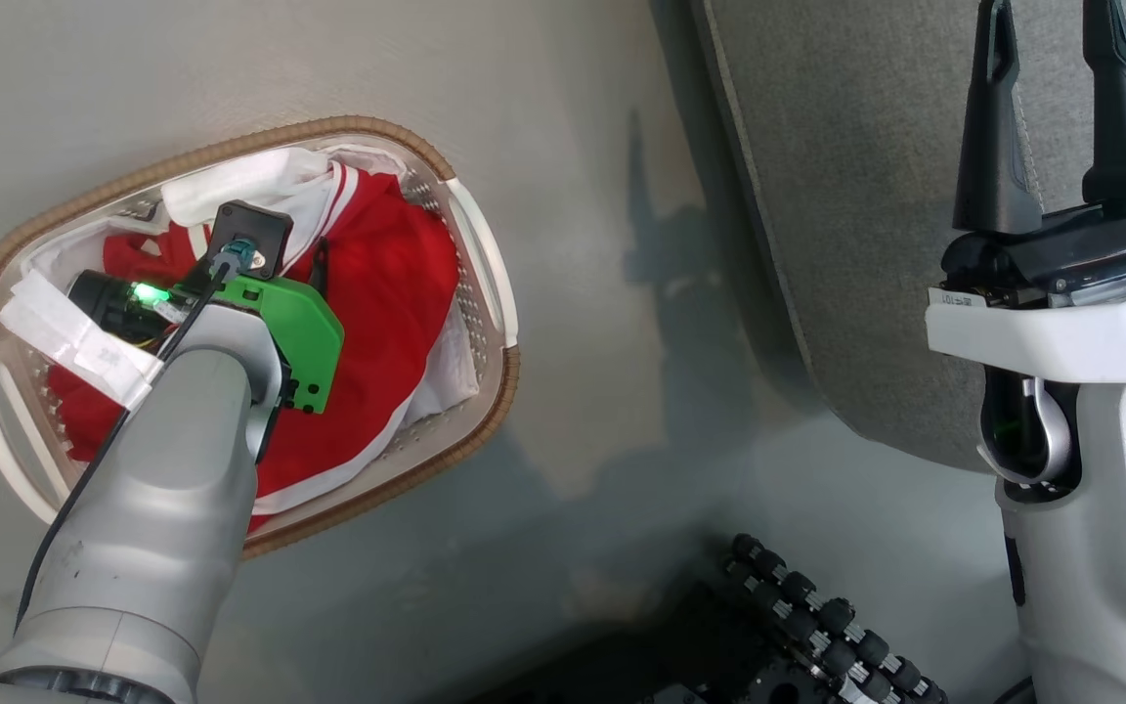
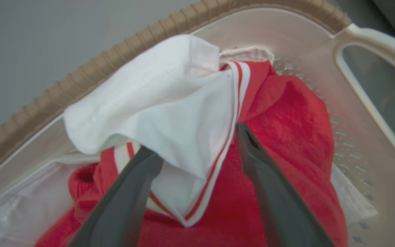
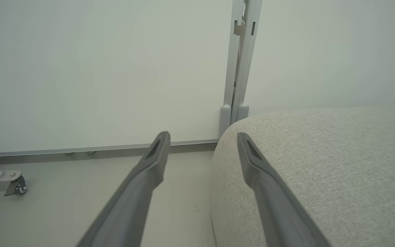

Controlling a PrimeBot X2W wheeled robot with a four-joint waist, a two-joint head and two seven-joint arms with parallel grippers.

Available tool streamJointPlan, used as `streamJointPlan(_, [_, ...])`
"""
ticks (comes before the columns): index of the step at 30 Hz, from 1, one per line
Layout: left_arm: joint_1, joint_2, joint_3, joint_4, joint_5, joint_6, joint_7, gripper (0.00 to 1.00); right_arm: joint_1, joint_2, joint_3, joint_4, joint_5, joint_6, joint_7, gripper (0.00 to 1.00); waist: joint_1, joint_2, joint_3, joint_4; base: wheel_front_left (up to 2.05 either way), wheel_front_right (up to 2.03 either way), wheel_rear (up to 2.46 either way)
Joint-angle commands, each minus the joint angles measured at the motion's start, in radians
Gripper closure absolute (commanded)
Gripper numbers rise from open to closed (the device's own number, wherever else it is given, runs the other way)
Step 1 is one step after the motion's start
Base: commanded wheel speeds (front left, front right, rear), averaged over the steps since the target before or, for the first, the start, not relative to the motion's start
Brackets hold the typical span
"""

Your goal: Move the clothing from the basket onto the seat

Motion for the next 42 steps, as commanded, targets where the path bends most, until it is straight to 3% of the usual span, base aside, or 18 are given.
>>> streamJointPlan(1, [-0.025, 0.005, -0.002, 0.007, 0.005, 0.008, -0.006, 0.0, -0.006, -0.002, -0.001, -0.003, 0.007, -0.001, -0.002, 0.0, -0.0002, 0.0, 0.022, -0.023, 0.0, 0.0, 0.0])
streamJointPlan(2, [-0.028, 0.004, -0.003, 0.008, 0.005, 0.011, -0.01, 0.02, -0.005, -0.002, -0.002, -0.003, 0.009, -0.001, -0.002, 0.0, -0.0002, 0.0, 0.022, -0.024, 0.0, 0.0, 0.0])
streamJointPlan(3, [-0.028, 0.001, -0.004, 0.01, 0.004, 0.014, -0.012, 0.47, -0.002, -0.002, -0.004, -0.002, 0.009, -0.001, -0.002, 0.0, -0.0002, 0.0, 0.022, -0.023, 0.0, 0.0, 0.0])
streamJointPlan(5, [-0.027, -0.006, -0.008, 0.01, -0.002, 0.013, -0.025, 1.0, 0.002, -0.002, -0.006, 0.001, 0.008, -0.001, -0.002, 0.0, -0.0002, 0.0, 0.018, -0.02, 0.0, 0.0, 0.0])
streamJointPlan(13, [0.016, -0.026, -0.029, -0.01, -0.014, 0.005, -0.101, 1.0, 0.02, -0.002, -0.022, 0.021, -0.016, -0.001, -0.002, 0.0, -0.0002, 0.0, -0.044, 0.027, 0.0, 0.0, 0.0])
streamJointPlan(21, [0.083, -0.053, -0.053, -0.086, -0.033, -0.008, -0.157, 1.0, 0.066, -0.003, -0.047, 0.067, -0.074, -0.001, -0.002, 0.0, -0.0002, 0.0, -0.176, 0.109, 0.0, 0.0, 0.0])
streamJointPlan(34, [0.185, -0.072, -0.112, -0.396, -0.061, -0.026, -0.173, 1.0, 0.243, -0.003, -0.102, 0.21, -0.16, -0.001, -0.002, 0.0, -0.0002, 0.0, -0.526, 0.234, 0.0, 0.0, 0.0])
streamJointPlan(42, [0.113, -0.033, -0.182, -0.557, -0.108, -0.035, -0.071, 1.0, 0.354, -0.003, -0.105, 0.261, -0.178, -0.001, -0.002, 0.0, -0.0002, 0.0, -0.74, 0.269, 0.0, 0.0, 0.0])
